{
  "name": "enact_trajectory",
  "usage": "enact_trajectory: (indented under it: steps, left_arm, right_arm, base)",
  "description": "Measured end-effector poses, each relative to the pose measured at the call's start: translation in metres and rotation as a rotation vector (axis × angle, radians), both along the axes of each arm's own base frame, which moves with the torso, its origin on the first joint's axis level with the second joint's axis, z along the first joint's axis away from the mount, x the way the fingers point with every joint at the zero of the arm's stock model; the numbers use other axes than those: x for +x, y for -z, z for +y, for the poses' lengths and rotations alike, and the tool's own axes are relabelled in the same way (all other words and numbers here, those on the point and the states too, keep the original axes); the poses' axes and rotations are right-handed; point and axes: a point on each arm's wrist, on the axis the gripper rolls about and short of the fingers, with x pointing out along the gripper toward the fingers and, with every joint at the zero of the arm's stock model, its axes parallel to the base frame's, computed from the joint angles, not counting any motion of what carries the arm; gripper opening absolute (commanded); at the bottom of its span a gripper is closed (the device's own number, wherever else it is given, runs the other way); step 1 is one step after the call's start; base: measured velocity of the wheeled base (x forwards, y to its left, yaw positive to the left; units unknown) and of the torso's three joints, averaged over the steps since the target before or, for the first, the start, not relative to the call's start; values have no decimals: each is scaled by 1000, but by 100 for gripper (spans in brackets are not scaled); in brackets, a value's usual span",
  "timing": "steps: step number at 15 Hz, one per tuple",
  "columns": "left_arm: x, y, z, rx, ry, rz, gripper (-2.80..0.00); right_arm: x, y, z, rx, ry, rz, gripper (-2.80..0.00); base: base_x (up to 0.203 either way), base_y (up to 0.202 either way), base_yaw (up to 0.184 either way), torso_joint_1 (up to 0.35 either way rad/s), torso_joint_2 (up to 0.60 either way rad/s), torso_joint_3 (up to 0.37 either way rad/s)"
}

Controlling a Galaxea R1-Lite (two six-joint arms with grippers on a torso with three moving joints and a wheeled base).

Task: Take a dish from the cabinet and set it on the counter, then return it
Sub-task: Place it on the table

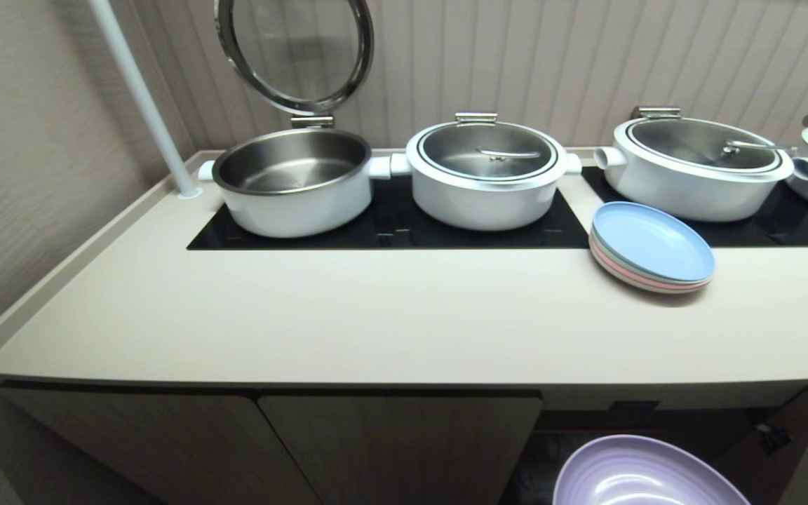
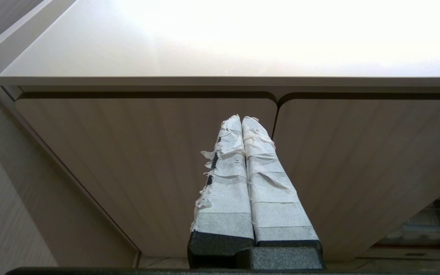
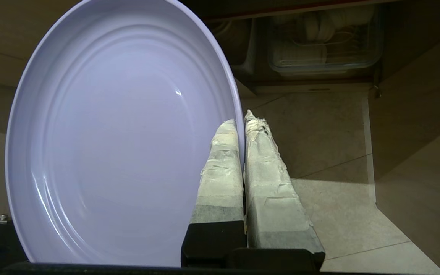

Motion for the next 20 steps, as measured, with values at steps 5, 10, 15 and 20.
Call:
enact_trajectory:
  steps: [5,10,15,20]
  left_arm:
    - [0,0,0,0,0,0,-280]
    - [0,0,0,0,0,0,-280]
    - [0,0,0,0,0,0,-280]
    - [0,0,0,1,0,0,-280]
  right_arm:
    - [1,-1,0,-1,2,-10,-280]
    - [0,0,0,-2,1,-2,-280]
    - [0,0,0,-2,1,-3,-280]
    - [1,-1,0,-5,-1,-13,-280]
  base:
    - [0,0,0,0,0,0]
    - [0,0,0,0,0,0]
    - [0,0,0,0,0,0]
    - [0,0,0,0,0,0]
